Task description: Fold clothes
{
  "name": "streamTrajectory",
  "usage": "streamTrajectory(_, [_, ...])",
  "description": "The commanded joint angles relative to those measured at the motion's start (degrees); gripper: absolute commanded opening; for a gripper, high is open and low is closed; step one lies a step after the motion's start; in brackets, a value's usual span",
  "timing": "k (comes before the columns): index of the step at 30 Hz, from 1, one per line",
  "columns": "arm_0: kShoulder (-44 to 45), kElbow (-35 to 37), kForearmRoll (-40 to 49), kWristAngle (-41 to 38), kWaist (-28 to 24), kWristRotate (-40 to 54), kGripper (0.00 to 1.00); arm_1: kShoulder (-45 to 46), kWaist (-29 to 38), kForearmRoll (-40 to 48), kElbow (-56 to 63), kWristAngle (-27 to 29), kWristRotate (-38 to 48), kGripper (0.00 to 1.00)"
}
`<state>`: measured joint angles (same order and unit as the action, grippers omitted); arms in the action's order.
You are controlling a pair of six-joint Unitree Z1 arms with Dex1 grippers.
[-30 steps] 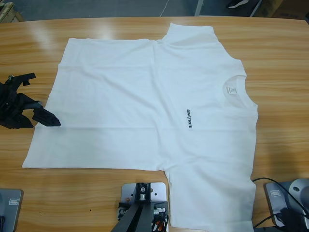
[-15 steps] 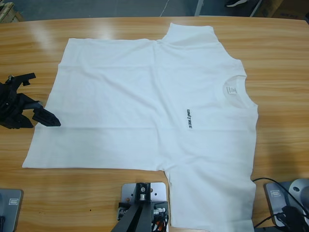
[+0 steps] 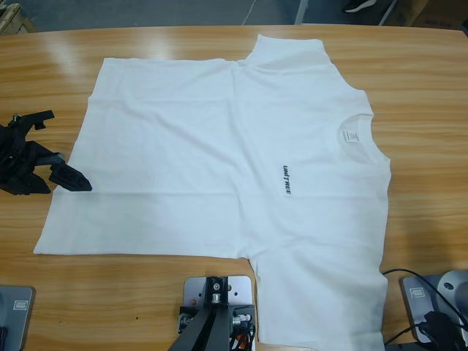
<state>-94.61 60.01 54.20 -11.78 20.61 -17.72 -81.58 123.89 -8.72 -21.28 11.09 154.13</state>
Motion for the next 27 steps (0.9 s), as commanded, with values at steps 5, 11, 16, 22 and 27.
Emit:
streamTrajectory(5, [-2.51,-0.59,0.47,0.18,0.57,-0.57,0.968,-1.42,0.74,1.81,3.63,0.69,0.56,0.260])
streamTrajectory(11, [-2.59,-0.59,0.47,0.18,0.64,-0.57,0.968,-1.91,0.74,4.15,4.14,2.53,0.47,0.198])
streamTrajectory(16, [-2.59,-0.59,0.47,0.18,0.66,-0.57,0.968,-2.18,0.74,4.36,4.14,2.62,0.47,0.197])
streamTrajectory(22, [-2.58,-0.59,0.47,0.18,0.73,-0.57,0.968,-2.27,0.74,4.70,4.21,2.88,0.47,0.032])
streamTrajectory(27, [-2.59,-0.59,0.47,0.18,0.73,-0.64,0.968,-2.09,0.76,4.85,4.31,3.41,0.47,0.000])
